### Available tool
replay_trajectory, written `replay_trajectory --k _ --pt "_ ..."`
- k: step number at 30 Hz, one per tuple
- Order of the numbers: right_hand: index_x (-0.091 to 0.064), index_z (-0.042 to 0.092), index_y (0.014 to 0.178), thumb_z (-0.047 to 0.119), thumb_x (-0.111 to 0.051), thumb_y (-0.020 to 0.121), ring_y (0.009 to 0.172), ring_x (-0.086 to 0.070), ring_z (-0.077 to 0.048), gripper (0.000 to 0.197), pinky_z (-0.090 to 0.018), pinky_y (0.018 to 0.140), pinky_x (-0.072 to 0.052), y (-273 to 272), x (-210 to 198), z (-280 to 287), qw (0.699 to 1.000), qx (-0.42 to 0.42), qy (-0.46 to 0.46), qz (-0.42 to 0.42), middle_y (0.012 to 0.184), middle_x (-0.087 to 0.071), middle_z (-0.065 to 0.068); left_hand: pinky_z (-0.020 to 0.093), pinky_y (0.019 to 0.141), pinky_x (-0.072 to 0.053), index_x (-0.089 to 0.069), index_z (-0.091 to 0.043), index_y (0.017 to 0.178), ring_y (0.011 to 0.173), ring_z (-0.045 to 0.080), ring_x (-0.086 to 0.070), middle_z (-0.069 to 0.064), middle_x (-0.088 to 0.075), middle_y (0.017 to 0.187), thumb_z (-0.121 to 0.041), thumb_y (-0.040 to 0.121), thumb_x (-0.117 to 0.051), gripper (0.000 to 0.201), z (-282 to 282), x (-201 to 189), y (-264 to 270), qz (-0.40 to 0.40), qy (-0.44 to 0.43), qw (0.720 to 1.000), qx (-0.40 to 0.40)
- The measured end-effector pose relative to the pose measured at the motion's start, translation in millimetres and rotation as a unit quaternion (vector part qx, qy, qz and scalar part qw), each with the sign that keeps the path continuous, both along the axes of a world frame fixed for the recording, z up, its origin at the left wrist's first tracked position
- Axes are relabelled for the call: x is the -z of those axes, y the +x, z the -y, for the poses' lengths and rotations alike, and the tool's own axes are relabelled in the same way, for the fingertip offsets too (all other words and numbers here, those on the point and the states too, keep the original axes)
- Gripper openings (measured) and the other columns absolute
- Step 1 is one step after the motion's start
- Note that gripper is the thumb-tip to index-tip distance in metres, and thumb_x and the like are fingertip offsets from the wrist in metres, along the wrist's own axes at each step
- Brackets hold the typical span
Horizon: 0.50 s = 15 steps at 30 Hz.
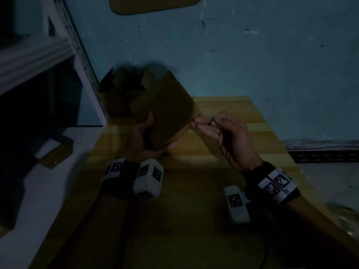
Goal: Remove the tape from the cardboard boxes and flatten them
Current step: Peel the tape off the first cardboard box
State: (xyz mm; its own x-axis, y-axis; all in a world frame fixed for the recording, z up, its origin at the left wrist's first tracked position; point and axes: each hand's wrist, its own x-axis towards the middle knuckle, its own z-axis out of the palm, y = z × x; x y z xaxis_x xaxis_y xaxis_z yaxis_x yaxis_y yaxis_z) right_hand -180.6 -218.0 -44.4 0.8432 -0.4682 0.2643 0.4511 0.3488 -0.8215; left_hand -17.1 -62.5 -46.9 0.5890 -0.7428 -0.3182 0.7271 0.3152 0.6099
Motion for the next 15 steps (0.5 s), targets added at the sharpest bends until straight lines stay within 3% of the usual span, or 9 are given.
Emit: replay_trajectory --k 3,6,9,11,13,15 --pt "-0.056 0.0 0.088 0.0 -0.039 0.104 0.106 -0.072 -0.037 0.023 -0.035 0.093 -0.059 0 1 0 1.0 -0.007 -0.009 -0.001 0.105 -0.072 -0.029 0.065 0.103 -0.039 -0.057 -0.016 0.135 0.126 0.044 -0.051 0.016 -0.061 0.134 -0.038 0.078 -0.068 0.062 1 1 -1 -0.01 -0.005 1.0 0.006" --pt "-0.059 0.0 0.089 0.003 -0.041 0.104 0.106 -0.072 -0.033 0.023 -0.033 0.094 -0.059 -1 0 3 0.998 -0.004 -0.061 -0.033 0.108 -0.073 -0.027 0.064 0.092 -0.049 -0.058 -0.015 0.131 0.125 0.045 -0.052 0.017 -0.06 0.135 -0.039 0.078 -0.067 0.059 -2 0 0 -0.015 -0.011 1.0 0.014" --pt "-0.065 -0.005 0.091 0.018 -0.044 0.104 0.104 -0.072 -0.034 0.034 -0.034 0.094 -0.059 -6 -1 10 0.994 -0.002 -0.101 -0.049 0.109 -0.072 -0.029 0.064 0.078 -0.056 -0.051 -0.013 0.14 0.126 0.049 -0.049 0.022 -0.054 0.14 -0.033 0.065 -0.085 0.085 -8 2 8 -0.032 -0.035 0.998 0.032" --pt "-0.068 -0.002 0.086 0.032 -0.047 0.098 0.098 -0.074 -0.034 0.042 -0.033 0.088 -0.061 -9 -2 18 0.995 0.01 -0.083 -0.047 0.102 -0.074 -0.026 0.067 0.083 -0.053 -0.053 -0.013 0.138 0.128 0.05 -0.048 0.021 -0.053 0.142 -0.029 0.053 -0.092 0.095 -13 2 14 -0.04 -0.074 0.996 0.029" --pt "-0.069 0.001 0.086 0.043 -0.053 0.093 0.096 -0.074 -0.033 0.045 -0.031 0.086 -0.06 -12 -2 27 0.993 0.043 -0.092 -0.053 0.098 -0.075 -0.023 0.066 0.093 -0.047 -0.06 -0.014 0.133 0.129 0.048 -0.05 0.019 -0.056 0.14 -0.03 0.049 -0.096 0.092 -18 2 17 -0.003 -0.095 0.994 0.053" --pt "-0.069 0.001 0.095 0.048 -0.062 0.088 0.101 -0.073 -0.034 0.048 -0.033 0.089 -0.059 -12 1 35 0.989 0.068 -0.118 -0.062 0.104 -0.075 -0.023 0.062 0.096 -0.047 -0.07 -0.015 0.123 0.123 0.044 -0.058 0.016 -0.061 0.135 -0.034 0.044 -0.099 0.086 -20 1 17 0.052 -0.091 0.991 0.088"
